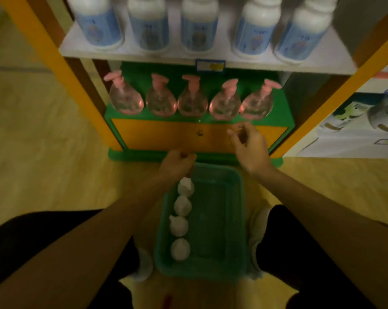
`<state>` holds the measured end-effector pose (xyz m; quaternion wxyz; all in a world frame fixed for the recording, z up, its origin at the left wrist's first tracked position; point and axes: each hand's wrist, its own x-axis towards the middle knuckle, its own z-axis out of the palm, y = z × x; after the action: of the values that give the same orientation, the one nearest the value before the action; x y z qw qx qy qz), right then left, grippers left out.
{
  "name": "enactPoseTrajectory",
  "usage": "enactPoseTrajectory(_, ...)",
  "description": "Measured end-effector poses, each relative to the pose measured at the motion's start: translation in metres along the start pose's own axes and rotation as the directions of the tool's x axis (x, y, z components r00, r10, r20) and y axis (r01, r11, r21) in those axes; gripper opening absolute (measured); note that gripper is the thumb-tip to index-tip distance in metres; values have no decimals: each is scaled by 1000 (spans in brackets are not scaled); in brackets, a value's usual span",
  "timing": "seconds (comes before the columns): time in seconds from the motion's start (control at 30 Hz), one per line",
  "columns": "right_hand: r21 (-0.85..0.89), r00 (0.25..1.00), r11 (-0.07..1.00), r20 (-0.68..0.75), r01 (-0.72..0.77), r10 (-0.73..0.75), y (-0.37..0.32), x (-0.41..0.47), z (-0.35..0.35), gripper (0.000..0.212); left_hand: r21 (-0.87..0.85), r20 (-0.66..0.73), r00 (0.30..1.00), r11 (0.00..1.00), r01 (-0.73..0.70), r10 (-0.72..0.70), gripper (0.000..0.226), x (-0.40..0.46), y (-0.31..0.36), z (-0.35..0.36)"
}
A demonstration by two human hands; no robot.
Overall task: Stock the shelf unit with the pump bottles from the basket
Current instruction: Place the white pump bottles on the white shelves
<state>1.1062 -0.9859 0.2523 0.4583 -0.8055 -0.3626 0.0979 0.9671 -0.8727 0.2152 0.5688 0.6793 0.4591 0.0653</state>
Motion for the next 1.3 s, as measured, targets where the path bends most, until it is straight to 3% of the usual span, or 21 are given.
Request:
enactPoseTrajectory(0.2,-127,929,992,363,-22,67,43,-55,66,16,320,45,994,944,78,-98,24,-17,-94,-14)
enactPoseTrajectory(0.3,-187,836,982,541,12,93,66,-79,93,19,316,67,982,937,148,-178,26,-32,-137,-7)
enactPoseTrajectory(0.43,-320,691,947,693,40,205,87,-105,118,24,474,288,920,874,105,-266,6,-50,-181,2)
enactPoseTrajectory(0.5,-385,619,920,740,71,262,93,-115,128,30,514,370,879,855,76,-300,24,-55,-199,8)
enactPoseTrajectory(0.6,-450,524,890,777,76,348,97,-127,143,37,492,422,863,870,41,-279,67,-63,-214,17)
enactPoseTrajectory(0.8,-450,430,892,797,-44,424,90,-134,161,66,511,360,866,850,129,-347,55,-65,-240,31)
enactPoseTrajectory(0.87,-422,388,904,825,-62,412,85,-134,165,65,551,303,861,812,191,-408,54,-66,-249,36)
enactPoseTrajectory(0.97,-381,355,920,850,-95,389,87,-136,173,57,622,285,880,772,132,-381,67,-65,-260,42)
enactPoseTrajectory(1.1,-431,369,902,834,-26,409,103,-135,177,71,602,344,862,792,101,-371,64,-58,-263,48)
enactPoseTrajectory(1.17,-441,381,897,831,10,405,113,-135,179,73,584,421,849,812,16,-319,61,-56,-262,53)
enactPoseTrajectory(1.3,-474,414,881,802,1,431,126,-139,187,78,675,398,875,734,-76,-276,59,-52,-263,56)
